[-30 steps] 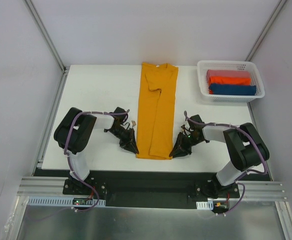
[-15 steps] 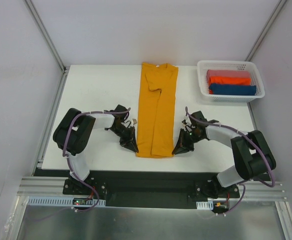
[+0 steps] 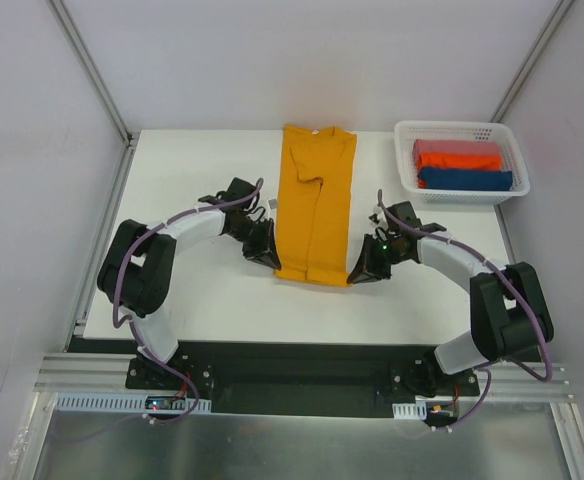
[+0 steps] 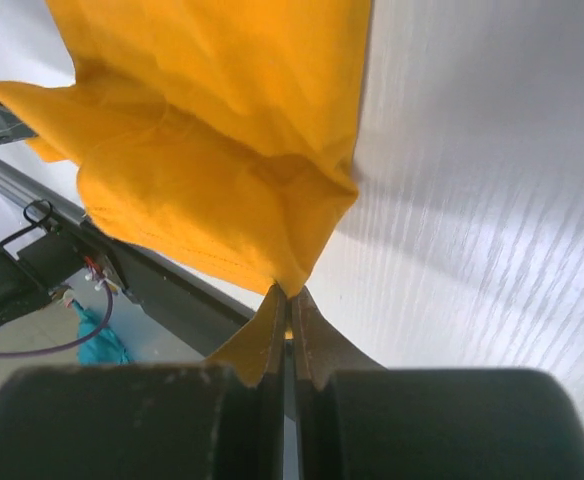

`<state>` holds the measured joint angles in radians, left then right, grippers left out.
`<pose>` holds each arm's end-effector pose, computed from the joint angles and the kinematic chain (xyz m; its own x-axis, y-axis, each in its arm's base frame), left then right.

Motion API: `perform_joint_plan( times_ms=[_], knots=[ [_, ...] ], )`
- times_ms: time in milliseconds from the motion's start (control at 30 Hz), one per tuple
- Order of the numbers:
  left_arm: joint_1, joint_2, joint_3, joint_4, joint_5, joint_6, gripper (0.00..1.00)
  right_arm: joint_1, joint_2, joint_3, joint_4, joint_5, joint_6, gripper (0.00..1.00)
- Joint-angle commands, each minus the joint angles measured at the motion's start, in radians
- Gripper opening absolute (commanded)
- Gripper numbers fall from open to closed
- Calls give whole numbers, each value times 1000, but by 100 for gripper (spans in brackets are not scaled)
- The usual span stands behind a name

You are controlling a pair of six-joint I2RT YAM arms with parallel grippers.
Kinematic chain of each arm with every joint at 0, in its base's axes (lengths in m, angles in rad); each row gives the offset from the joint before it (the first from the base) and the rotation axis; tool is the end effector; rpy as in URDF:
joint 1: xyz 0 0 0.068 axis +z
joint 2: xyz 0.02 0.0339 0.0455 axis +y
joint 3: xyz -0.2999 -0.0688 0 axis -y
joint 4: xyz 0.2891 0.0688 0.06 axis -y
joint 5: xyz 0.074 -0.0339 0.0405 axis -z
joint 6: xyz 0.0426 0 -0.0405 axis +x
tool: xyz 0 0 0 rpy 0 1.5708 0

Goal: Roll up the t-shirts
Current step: Roll the T-shirt to the center of the board.

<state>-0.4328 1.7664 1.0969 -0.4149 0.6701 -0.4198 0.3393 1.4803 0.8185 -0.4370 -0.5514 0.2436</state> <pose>0.3451 -0.1886 0.1804 -0.9742 0.0982 -0.2031 0.2138 0.6896 -0.6919 0.2830 0.1235 0.1836 -0.9376 -0.1131 -0.3287 -0.2905 0.7741 0.5625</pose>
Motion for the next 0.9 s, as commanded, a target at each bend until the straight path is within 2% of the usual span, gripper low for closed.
perform_joint_plan(
  times_ms=[0,600,700,767,867],
  knots=[
    [14,2,70,-58,-81,56,0,-20,35,65,23,53,-24,1],
    [52,154,202,-108,-162,73,0,-23,227,223,46,36,-38,2],
    [54,169,227,-114,-168,75,4,-23,256,246,44,36,-41,3],
    [58,176,241,-119,-176,79,7,-25,271,264,47,39,-43,9],
    [69,165,256,-136,-196,84,13,-23,276,284,78,28,-55,24]
  ],
)
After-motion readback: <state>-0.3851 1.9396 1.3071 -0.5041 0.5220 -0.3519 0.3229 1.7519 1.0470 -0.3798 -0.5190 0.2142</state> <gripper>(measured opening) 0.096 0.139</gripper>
